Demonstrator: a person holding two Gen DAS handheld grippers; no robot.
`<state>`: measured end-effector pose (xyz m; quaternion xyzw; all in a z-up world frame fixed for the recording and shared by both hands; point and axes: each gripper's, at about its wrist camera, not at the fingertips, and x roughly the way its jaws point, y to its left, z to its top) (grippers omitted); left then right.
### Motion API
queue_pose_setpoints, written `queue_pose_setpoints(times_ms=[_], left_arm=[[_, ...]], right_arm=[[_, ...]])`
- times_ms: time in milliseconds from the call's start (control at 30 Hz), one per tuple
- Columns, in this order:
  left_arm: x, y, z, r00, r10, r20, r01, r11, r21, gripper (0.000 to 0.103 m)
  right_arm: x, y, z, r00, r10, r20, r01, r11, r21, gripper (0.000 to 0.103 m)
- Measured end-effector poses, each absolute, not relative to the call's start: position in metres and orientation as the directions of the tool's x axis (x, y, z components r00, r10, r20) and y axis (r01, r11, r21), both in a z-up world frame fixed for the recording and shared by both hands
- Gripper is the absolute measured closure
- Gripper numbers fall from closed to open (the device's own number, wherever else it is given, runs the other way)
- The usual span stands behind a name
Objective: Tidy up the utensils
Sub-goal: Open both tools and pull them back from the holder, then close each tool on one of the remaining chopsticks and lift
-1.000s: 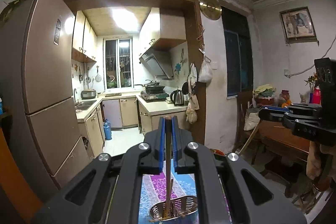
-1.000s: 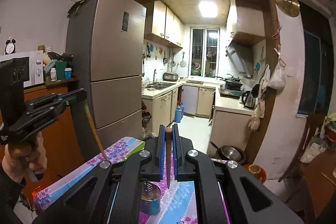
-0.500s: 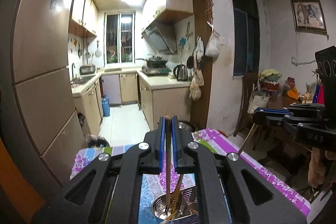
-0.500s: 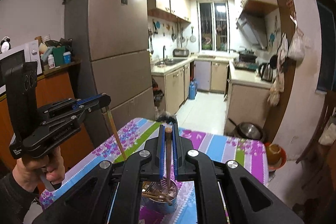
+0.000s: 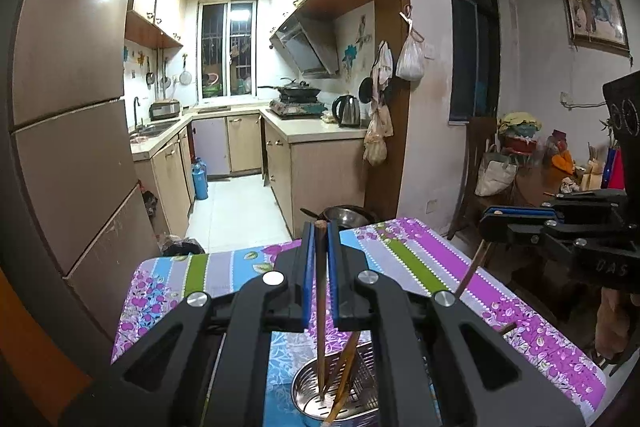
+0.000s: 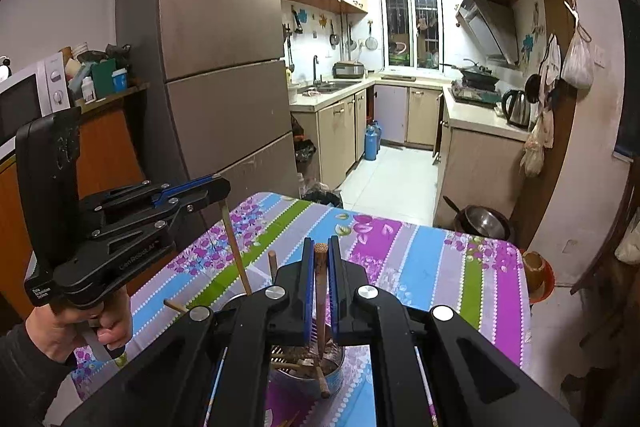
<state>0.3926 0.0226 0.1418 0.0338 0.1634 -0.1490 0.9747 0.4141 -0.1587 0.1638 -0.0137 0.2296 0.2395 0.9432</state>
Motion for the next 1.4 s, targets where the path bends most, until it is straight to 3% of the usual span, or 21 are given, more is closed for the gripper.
queue_pose_setpoints(times_ms=[100, 167, 300, 367, 500, 633, 733, 967, 1133, 1400], left_arm=[[0.392, 0.029, 0.139, 0.904, -0.268, -0.333, 0.287, 0.958, 0.010, 0.093], [0.386, 0.033, 0.140, 0.909, -0.265, -0.322, 0.282, 0.959, 0.005, 0.082], [0.359, 0.039, 0.146, 0.923, -0.259, -0.285, 0.272, 0.962, 0.007, 0.079], [0.337, 0.042, 0.145, 0.929, -0.265, -0.259, 0.277, 0.961, 0.010, 0.066], [0.269, 0.048, 0.123, 0.929, -0.283, -0.238, 0.303, 0.951, 0.052, 0.060], [0.207, 0.057, 0.076, 0.898, -0.335, -0.285, 0.358, 0.933, 0.032, 0.059], [0.178, 0.060, 0.033, 0.860, -0.364, -0.357, 0.391, 0.921, 0.002, 0.059], [0.160, 0.084, -0.046, 0.818, -0.328, -0.472, 0.329, 0.941, -0.082, 0.059], [0.144, 0.089, -0.074, 0.807, -0.317, -0.499, 0.311, 0.945, -0.098, 0.059], [0.117, 0.094, -0.098, 0.797, -0.317, -0.514, 0.333, 0.941, -0.065, 0.059]], right_arm=[[0.413, -0.162, 0.162, 0.782, 0.445, -0.437, -0.453, 0.887, 0.093, 0.095], [0.412, -0.164, 0.163, 0.787, 0.444, -0.429, -0.451, 0.888, 0.093, 0.095], [0.388, -0.178, 0.172, 0.817, 0.445, -0.367, -0.442, 0.892, 0.099, 0.095], [0.365, -0.188, 0.175, 0.834, 0.449, -0.322, -0.443, 0.891, 0.096, 0.095], [0.294, -0.210, 0.158, 0.863, 0.450, -0.230, -0.447, 0.892, 0.071, 0.087], [0.227, -0.222, 0.111, 0.876, 0.437, -0.201, -0.437, 0.898, 0.049, 0.086], [0.183, -0.222, 0.061, 0.883, 0.417, -0.216, -0.418, 0.908, 0.045, 0.086], [0.121, -0.201, -0.043, 0.836, 0.446, -0.319, -0.408, 0.894, 0.184, 0.086], [0.096, -0.166, -0.091, 0.793, 0.486, -0.369, -0.416, 0.873, 0.256, 0.086], [0.083, -0.114, -0.128, 0.796, 0.437, -0.418, -0.382, 0.899, 0.213, 0.086]])
